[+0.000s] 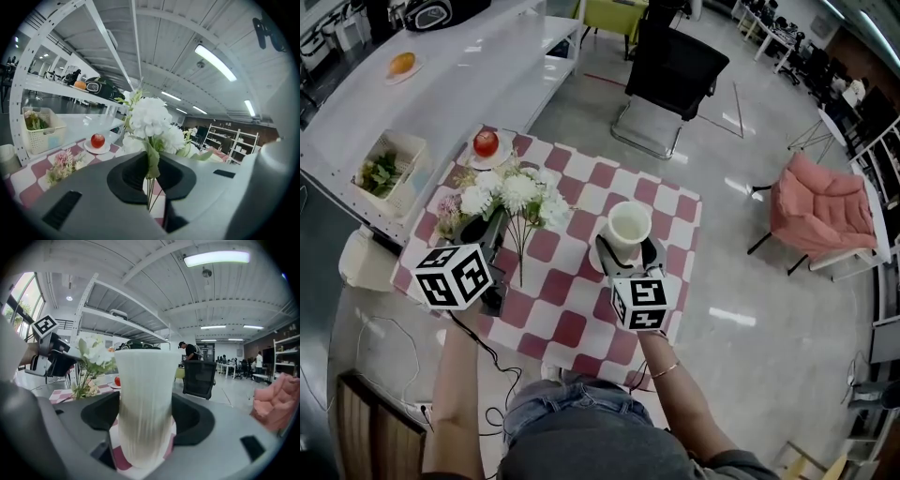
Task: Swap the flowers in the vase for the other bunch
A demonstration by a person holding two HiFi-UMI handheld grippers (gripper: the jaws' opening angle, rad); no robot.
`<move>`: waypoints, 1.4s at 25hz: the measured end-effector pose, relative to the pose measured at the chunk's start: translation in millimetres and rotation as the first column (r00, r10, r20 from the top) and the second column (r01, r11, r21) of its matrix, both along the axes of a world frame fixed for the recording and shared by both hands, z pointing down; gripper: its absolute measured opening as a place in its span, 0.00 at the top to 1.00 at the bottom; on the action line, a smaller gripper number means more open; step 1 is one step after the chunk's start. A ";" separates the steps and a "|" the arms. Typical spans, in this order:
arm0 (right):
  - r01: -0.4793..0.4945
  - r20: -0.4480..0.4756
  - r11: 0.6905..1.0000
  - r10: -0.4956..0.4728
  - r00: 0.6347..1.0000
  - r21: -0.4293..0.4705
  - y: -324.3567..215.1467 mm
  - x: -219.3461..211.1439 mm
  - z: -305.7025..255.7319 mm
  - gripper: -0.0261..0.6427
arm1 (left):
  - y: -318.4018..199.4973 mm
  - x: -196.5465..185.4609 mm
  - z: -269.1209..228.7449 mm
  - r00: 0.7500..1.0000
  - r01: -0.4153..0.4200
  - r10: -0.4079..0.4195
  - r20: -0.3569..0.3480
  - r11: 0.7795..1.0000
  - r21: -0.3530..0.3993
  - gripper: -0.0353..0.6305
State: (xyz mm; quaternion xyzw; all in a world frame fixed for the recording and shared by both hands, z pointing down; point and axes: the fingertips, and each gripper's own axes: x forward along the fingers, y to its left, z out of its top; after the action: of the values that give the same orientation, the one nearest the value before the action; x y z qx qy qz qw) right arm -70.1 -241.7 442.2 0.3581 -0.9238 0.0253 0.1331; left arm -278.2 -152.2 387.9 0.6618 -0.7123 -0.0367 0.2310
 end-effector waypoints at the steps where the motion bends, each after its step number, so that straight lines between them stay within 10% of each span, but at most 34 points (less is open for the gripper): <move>1: -0.001 -0.001 1.000 0.001 1.000 0.002 0.3 -0.9 0.0 0.44 | -2.2 -1.5 8.3 1.000 0.001 -0.001 -0.003 1.000 -0.019 0.89; 26: -0.011 0.030 0.999 0.012 0.999 -0.034 -2.8 -1.1 3.0 0.44 | -67.6 -19.2 151.8 0.999 0.039 -0.033 0.023 0.947 -0.320 0.88; 35: -0.011 0.039 0.999 0.012 0.999 -0.040 -2.8 3.4 1.2 0.44 | -37.0 -12.9 144.4 0.989 0.118 -0.082 0.122 0.935 -0.334 0.67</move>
State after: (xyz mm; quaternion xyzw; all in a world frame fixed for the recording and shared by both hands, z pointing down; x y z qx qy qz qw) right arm -66.6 -244.5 443.4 0.3601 -0.9235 0.0514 0.1221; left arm -291.2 -189.2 532.3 0.5759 -0.7519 0.1104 0.3014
